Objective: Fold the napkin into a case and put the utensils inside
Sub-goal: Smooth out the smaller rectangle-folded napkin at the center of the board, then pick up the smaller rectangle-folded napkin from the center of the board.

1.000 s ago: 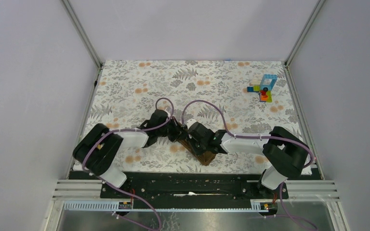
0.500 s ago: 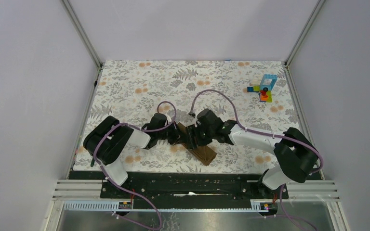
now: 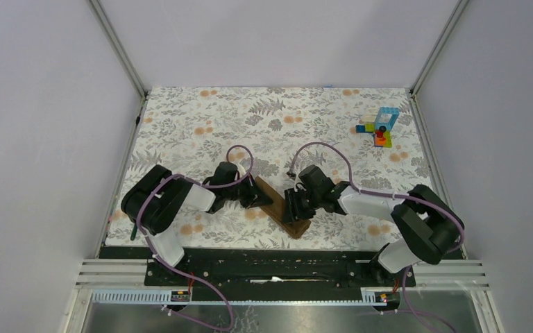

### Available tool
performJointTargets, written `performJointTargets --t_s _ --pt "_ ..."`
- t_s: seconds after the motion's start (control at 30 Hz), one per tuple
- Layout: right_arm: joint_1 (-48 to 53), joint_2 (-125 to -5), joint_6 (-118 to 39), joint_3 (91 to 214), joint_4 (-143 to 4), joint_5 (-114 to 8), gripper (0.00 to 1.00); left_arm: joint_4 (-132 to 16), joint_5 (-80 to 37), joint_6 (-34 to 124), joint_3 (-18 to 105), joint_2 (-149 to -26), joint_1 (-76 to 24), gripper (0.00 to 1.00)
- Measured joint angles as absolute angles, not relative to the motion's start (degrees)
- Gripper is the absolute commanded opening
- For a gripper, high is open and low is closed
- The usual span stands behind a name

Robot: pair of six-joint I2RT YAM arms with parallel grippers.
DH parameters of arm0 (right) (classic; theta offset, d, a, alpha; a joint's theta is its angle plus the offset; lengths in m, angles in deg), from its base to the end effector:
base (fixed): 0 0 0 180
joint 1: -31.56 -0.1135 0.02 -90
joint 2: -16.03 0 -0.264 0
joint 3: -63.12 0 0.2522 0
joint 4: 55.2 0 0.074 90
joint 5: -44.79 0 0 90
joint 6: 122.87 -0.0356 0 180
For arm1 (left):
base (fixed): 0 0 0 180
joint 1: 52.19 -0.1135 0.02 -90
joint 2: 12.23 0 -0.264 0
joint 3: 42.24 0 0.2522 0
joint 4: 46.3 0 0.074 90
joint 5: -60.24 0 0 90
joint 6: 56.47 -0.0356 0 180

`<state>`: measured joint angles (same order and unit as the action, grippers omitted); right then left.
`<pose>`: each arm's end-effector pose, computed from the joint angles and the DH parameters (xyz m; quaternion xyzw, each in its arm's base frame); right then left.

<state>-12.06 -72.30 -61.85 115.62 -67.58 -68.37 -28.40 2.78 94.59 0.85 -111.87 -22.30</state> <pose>0.1988 0.2088 0.1502 -0.1876 0.8986 0.3580 0.1706 0.2371 -0.1584 0.0984 -0.1155 0.8660 -0.4736 0.1116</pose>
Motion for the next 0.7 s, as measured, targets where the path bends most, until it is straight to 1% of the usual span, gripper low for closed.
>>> performJointTargets --t_s 0.03,0.17,0.23,0.37,0.5,0.6,0.7 --pt "-12.08 -70.95 -61.39 115.32 -69.85 -67.71 0.55 -28.51 3.26 94.37 1.11 -112.15 -22.43 0.00" --pt "-12.84 -66.95 -58.06 116.65 -77.83 -64.13 0.71 -29.28 5.31 93.47 2.33 -113.31 -23.09 0.00" --pt "-15.03 -65.87 -55.42 118.77 -81.11 -60.74 0.76 -29.87 6.16 93.12 2.99 -113.81 -23.35 0.00" --pt "-25.06 -65.87 -48.01 124.96 -85.15 -49.66 0.77 -30.90 7.87 92.38 3.99 -114.62 -23.92 0.00" --pt "-32.45 -70.16 -41.21 131.82 -87.34 -39.63 0.75 -31.97 8.70 91.48 4.61 -114.89 -24.27 0.00" --pt "-35.55 -73.83 -37.04 133.68 -87.53 -33.96 0.70 -31.92 9.75 91.11 4.91 -115.45 -24.62 0.00" --pt "-37.04 -75.95 -34.57 133.70 -87.66 -30.99 0.64 -31.64 10.78 90.92 5.11 -115.98 -24.99 0.00"
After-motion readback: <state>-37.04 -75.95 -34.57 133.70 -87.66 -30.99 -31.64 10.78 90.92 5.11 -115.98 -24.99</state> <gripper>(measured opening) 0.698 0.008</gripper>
